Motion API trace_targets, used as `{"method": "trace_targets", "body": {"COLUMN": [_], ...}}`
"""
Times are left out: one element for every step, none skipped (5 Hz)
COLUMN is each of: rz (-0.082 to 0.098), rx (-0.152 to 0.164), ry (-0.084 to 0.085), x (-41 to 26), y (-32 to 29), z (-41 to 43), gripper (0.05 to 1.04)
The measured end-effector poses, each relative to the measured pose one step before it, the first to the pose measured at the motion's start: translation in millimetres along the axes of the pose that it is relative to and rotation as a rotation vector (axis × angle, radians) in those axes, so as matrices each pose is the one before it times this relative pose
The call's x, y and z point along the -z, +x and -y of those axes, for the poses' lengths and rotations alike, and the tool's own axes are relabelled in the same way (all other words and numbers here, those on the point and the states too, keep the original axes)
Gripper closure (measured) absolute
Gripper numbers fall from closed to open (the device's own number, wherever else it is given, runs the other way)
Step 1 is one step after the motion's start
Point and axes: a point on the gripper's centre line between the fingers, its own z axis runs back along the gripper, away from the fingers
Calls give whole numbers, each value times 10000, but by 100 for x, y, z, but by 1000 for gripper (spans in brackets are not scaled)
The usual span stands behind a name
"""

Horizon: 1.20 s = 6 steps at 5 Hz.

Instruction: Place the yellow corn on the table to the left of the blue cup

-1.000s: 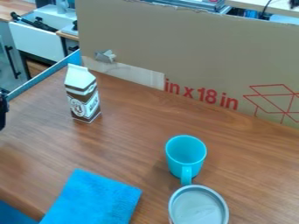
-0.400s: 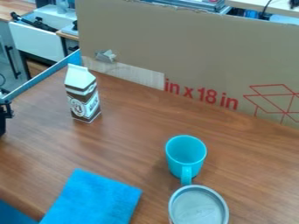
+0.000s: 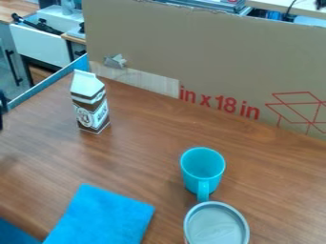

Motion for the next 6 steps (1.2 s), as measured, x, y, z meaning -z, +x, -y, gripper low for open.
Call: {"method": "trace_targets", "body": {"rz": [158, -577, -200, 51, 14, 69], "rx": [842, 937, 1309, 1130, 939, 160], "ry": [53, -492, -405, -332, 107, 13], "x": [-3320, -964, -238, 339, 1260, 1567], "y": [-1843, -2332, -855, 1070, 2806, 2538], "z": [3402, 4206, 4778, 3065, 1699, -49], "gripper": [416, 416, 416, 416, 416, 416]}}
